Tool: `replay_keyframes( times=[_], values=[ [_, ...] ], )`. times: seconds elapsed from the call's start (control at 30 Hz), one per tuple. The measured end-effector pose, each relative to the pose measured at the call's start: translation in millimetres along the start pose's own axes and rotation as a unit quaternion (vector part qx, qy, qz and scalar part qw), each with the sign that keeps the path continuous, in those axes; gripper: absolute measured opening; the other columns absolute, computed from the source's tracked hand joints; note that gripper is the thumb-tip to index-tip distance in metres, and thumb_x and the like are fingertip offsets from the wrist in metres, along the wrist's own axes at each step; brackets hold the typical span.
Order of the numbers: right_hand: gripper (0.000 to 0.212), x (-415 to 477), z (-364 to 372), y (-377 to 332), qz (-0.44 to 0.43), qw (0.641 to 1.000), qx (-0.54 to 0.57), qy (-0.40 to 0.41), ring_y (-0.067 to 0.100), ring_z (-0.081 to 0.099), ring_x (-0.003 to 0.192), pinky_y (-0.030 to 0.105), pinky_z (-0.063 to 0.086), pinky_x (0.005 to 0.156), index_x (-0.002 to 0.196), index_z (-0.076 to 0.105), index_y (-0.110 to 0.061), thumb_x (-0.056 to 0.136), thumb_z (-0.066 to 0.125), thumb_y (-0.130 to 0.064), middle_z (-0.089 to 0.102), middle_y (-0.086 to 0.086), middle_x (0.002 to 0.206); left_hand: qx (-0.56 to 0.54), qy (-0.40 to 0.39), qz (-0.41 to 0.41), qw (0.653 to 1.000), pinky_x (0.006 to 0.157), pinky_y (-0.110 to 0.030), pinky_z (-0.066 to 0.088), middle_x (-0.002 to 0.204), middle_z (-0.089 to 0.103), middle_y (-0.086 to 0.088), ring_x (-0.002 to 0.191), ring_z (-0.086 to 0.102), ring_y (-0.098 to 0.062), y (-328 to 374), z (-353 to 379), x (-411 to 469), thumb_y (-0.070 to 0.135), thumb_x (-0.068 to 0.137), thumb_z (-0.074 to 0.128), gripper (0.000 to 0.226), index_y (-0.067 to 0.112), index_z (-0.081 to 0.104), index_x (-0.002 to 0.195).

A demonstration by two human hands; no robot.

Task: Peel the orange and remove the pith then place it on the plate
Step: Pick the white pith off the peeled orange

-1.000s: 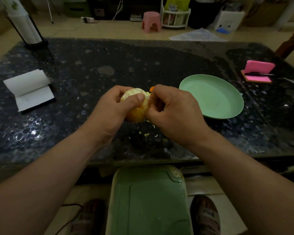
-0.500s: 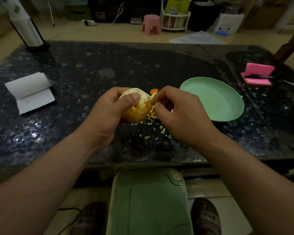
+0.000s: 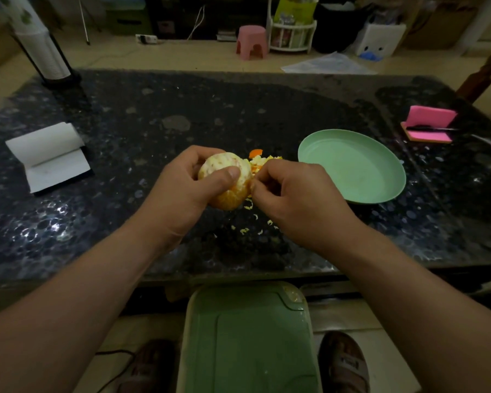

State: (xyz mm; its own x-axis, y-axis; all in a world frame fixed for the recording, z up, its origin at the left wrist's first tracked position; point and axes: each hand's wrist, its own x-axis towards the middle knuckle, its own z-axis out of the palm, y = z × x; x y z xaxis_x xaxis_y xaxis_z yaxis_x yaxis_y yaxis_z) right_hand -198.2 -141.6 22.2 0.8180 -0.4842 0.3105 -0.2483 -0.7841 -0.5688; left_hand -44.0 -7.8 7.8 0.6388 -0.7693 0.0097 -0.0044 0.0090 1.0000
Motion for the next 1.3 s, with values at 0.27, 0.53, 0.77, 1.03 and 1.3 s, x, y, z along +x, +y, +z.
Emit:
replay_keyframes(
  times=[0.27,0.53,0.77,1.03,1.3],
  values=[
    [0.014,1.8,0.5,1.4,0.006,0.999,0.023,0.03,0.014,0.06,0.063,0.04,0.052,0.059,0.085,0.068,-0.019,0.098,0.067,-0.025,0.064,-0.006,0.067,-0.037,-0.003,-0.018,0.999,0.076,-0.037,0.063,0.116,0.078,-0.008,0.098,0.076,-0.023,1.0,2.4,0.5,0.037,0.085,0.074,0.045,0.016,0.068,0.124],
    [0.004,0.3,-9.5,-0.3,0.017,0.996,0.086,0.009,0.006,0.066,0.075,0.014,0.046,0.061,0.095,0.073,-0.03,0.098,0.074,-0.032,0.07,-0.016,0.078,-0.086,-0.013,-0.045,0.995,0.075,-0.036,0.063,0.108,0.079,-0.005,0.093,0.075,-0.02,4.3,-0.7,2.0,0.038,0.086,0.069,0.046,0.011,0.067,0.125],
    [0.012,-0.8,-7.1,1.0,-0.026,0.999,0.019,0.014,0.01,0.063,0.067,0.038,0.054,0.064,0.093,0.074,-0.023,0.101,0.071,-0.032,0.069,-0.011,0.074,-0.065,-0.011,-0.043,0.997,0.071,-0.035,0.063,0.11,0.079,-0.008,0.094,0.076,-0.022,2.5,-0.3,-1.1,0.036,0.084,0.073,0.043,0.014,0.07,0.121],
    [0.011,-1.7,-0.1,-2.5,-0.053,0.997,-0.009,0.051,0.012,0.059,0.064,0.038,0.052,0.06,0.088,0.067,-0.021,0.096,0.071,-0.028,0.065,-0.008,0.071,-0.072,-0.007,-0.053,0.996,0.068,-0.032,0.061,0.105,0.078,-0.008,0.089,0.074,-0.02,3.1,1.8,-2.1,0.038,0.083,0.07,0.049,0.009,0.07,0.123],
    [0.007,-1.3,-3.9,-1.7,-0.042,0.998,0.03,0.037,0.012,0.057,0.064,0.039,0.05,0.059,0.091,0.067,-0.021,0.097,0.067,-0.023,0.064,-0.008,0.071,-0.115,-0.007,-0.074,0.991,0.06,-0.025,0.058,0.097,0.078,-0.006,0.084,0.073,-0.02,5.8,2.6,-2.4,0.034,0.088,0.075,0.043,0.007,0.07,0.122]
  ],
)
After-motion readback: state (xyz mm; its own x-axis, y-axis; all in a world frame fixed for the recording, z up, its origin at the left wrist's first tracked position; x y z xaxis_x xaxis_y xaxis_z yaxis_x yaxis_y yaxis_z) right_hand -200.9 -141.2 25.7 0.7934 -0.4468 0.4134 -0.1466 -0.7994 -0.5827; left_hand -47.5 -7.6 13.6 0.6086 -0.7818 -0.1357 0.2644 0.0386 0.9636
